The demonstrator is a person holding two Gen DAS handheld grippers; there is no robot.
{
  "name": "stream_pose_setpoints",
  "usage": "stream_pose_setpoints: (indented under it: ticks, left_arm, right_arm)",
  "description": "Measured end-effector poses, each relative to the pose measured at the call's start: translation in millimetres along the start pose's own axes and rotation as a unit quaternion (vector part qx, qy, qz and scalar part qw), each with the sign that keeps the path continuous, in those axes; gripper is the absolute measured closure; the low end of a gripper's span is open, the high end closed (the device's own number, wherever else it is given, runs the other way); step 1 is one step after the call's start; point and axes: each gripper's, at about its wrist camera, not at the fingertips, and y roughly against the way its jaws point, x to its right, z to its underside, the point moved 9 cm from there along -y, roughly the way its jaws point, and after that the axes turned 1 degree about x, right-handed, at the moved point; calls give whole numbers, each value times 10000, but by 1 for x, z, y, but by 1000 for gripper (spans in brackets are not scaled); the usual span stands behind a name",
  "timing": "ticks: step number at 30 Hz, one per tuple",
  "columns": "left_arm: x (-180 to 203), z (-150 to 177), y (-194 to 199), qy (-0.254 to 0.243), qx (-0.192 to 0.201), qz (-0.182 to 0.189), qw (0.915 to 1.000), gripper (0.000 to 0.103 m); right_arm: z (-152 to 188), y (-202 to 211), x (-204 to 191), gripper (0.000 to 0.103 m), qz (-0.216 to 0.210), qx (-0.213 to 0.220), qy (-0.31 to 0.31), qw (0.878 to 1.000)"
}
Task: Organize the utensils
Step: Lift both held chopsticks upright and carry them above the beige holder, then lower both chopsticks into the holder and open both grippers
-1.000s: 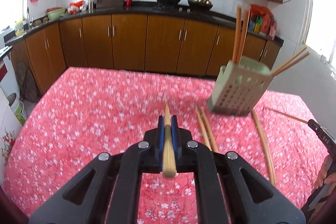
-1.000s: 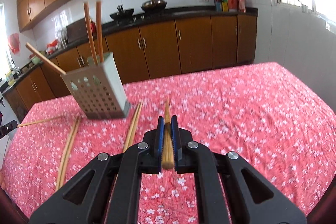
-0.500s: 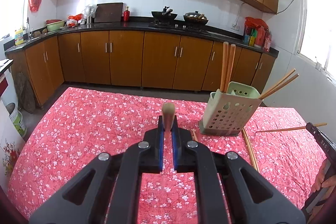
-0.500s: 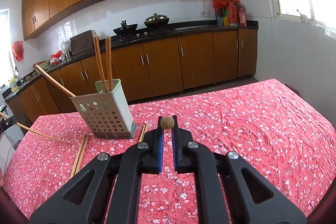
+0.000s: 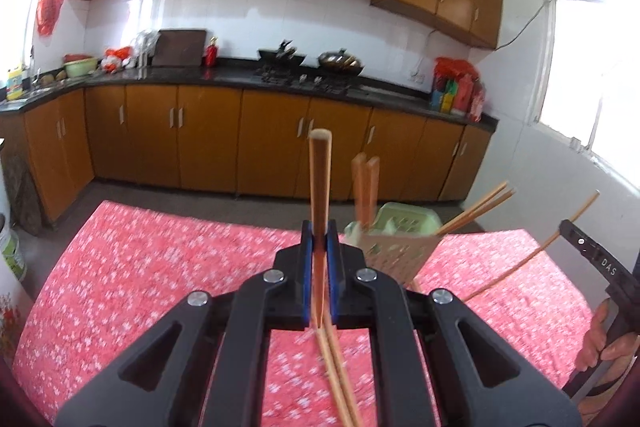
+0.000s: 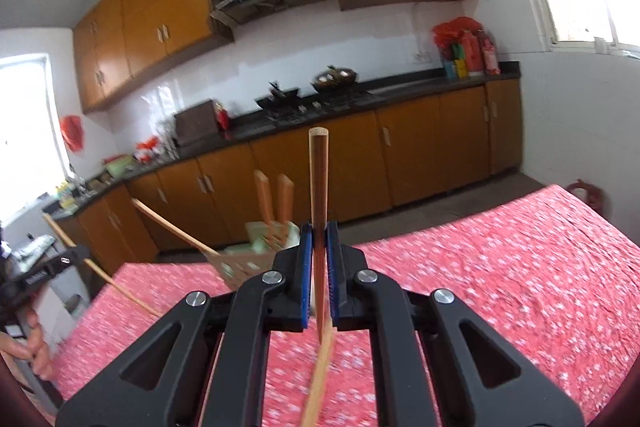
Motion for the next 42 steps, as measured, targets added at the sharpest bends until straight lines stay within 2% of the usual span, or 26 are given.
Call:
stream_pose_setpoints:
  ticks: [8, 13, 20, 23, 29, 34, 37, 39, 42]
  left_arm:
    - [46, -61, 5, 16, 710, 372, 9968, 95]
    - [61, -89, -14, 121, 984, 380, 9944, 95]
    - [69, -104, -46, 161, 1258, 251, 9916, 95]
    - [69, -99, -63, 179, 1238, 189, 9920, 95]
    - [65, -82, -94, 231, 898, 164, 9956, 95]
    - [61, -76, -100, 224, 741, 137, 9969, 95]
    - [58, -76, -97, 229, 758, 113, 9968, 89]
    - [56, -76, -94, 235, 775, 82, 9967, 85]
    - [52, -77, -88, 270, 798, 59, 9964, 83]
  right_arm:
    - [-48, -1, -42, 95, -441, 565, 79, 9974]
    - [-63, -15, -53, 95, -394, 807, 233, 9957]
    - [-63, -45, -55, 95, -224, 810, 319, 9960]
    - [-54, -57, -53, 95, -160, 659, 331, 9971]
    - [-39, -67, -49, 95, -132, 443, 346, 9983]
    - [-38, -71, -46, 95, -111, 355, 301, 9989]
    - [-40, -72, -47, 94, -66, 326, 309, 9990]
    - [-41, -71, -46, 84, -54, 313, 293, 9991]
    - [-44, -63, -47, 79, -45, 392, 301, 9988]
